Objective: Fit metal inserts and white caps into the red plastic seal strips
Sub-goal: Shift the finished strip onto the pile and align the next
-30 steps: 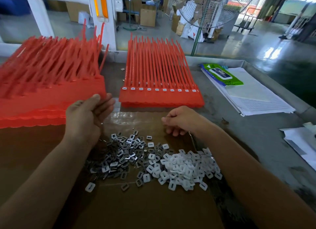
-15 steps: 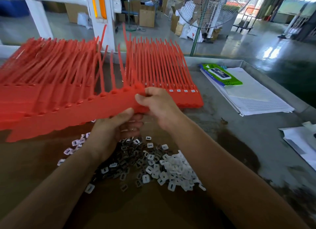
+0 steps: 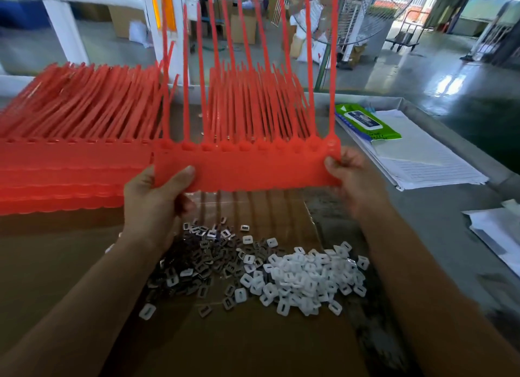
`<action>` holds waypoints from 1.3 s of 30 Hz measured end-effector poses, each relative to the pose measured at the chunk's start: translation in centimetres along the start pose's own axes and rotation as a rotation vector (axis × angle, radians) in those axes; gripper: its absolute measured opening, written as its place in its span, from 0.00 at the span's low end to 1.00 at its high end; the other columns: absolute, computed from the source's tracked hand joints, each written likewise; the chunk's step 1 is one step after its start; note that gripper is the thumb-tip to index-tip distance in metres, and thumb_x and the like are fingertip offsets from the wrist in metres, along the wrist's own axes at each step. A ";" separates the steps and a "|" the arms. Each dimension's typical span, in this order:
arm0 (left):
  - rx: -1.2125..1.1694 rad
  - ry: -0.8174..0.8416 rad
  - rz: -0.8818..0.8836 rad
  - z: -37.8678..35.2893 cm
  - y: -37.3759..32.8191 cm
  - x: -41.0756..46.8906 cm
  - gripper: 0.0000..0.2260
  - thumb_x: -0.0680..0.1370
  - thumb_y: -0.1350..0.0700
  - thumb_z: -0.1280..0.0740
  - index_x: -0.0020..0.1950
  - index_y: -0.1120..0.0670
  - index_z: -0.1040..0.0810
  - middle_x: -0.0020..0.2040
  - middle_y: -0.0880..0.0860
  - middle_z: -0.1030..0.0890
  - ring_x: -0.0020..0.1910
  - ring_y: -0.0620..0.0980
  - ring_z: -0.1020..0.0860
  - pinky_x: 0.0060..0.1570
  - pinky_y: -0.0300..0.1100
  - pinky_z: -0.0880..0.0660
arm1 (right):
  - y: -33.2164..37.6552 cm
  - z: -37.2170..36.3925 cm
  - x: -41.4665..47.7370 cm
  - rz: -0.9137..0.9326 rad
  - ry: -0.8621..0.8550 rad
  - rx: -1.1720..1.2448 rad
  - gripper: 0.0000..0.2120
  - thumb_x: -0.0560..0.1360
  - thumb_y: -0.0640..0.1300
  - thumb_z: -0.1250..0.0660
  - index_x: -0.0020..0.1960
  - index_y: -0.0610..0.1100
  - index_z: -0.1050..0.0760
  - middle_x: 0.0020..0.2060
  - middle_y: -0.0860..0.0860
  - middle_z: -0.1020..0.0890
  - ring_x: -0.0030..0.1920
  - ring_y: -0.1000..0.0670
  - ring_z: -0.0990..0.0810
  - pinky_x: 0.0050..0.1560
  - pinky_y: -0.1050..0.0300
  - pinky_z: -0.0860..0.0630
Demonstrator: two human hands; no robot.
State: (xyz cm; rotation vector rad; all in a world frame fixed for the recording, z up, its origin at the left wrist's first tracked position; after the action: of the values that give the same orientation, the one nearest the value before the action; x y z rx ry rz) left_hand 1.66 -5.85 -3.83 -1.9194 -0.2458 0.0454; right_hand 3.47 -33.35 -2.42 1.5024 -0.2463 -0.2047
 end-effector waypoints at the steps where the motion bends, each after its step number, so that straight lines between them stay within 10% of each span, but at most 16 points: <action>1: 0.045 0.011 -0.017 0.1 0.1 0.1 0.10 0.72 0.61 0.32 0.32 0.50 0.22 0.23 0.48 0.26 0.19 0.43 0.30 0.22 0.35 0.30 | -0.3 0.4 -0.1 -0.005 -0.016 -0.014 0.10 0.76 0.35 0.38 0.42 0.49 0.24 0.44 0.53 0.18 0.51 0.49 0.21 0.55 0.42 0.24; 8: 0.250 0.098 -0.002 -0.3 1.2 0.5 0.13 0.76 0.65 0.38 0.41 0.48 0.21 0.30 0.52 0.18 0.29 0.46 0.20 0.29 0.37 0.24 | -0.8 2.5 0.2 -0.049 -0.091 -0.051 0.10 0.75 0.34 0.37 0.42 0.47 0.25 0.41 0.52 0.19 0.45 0.52 0.21 0.54 0.48 0.24; 13: 1.006 -0.014 -0.347 -0.4 0.8 0.7 0.09 0.70 0.60 0.30 0.50 0.51 0.19 0.36 0.47 0.21 0.34 0.43 0.26 0.40 0.36 0.34 | -1.7 3.0 0.4 -0.008 -0.120 -0.220 0.07 0.73 0.35 0.34 0.47 0.45 0.23 0.40 0.52 0.20 0.38 0.58 0.22 0.43 0.64 0.24; 16: 1.144 -0.024 -0.391 -0.8 0.9 0.8 0.12 0.70 0.57 0.29 0.54 0.53 0.21 0.40 0.53 0.18 0.36 0.49 0.24 0.40 0.38 0.35 | -2.4 3.3 0.9 -0.010 -0.122 -0.326 0.07 0.73 0.38 0.32 0.44 0.50 0.22 0.40 0.53 0.19 0.42 0.53 0.20 0.50 0.54 0.23; 29: 1.379 0.032 -0.306 -0.8 1.5 0.8 0.18 0.69 0.44 0.31 0.55 0.51 0.22 0.43 0.53 0.18 0.44 0.53 0.22 0.36 0.40 0.34 | -3.0 3.8 1.1 -0.019 -0.209 -0.685 0.13 0.72 0.43 0.32 0.57 0.42 0.22 0.51 0.43 0.18 0.54 0.43 0.21 0.60 0.44 0.28; 39: 1.342 0.177 -0.513 -1.2 1.6 0.2 0.06 0.73 0.58 0.33 0.46 0.55 0.18 0.45 0.54 0.18 0.46 0.54 0.23 0.46 0.41 0.34 | -2.7 3.4 0.9 0.163 -0.231 -0.923 0.15 0.73 0.44 0.32 0.59 0.47 0.23 0.55 0.44 0.23 0.57 0.45 0.25 0.60 0.50 0.30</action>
State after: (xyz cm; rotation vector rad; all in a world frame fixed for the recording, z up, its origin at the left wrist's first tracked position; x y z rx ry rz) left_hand 2.24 -7.40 -4.85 -0.4922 -0.4330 -0.2460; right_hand 3.39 -37.06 -4.91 0.5391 -0.3908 -0.3080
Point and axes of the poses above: each hand's wrist, its own x-axis towards the middle knuckle, its own z-axis out of the back of the hand, y = z × x, the point moved 3 cm from there along x, towards the middle knuckle
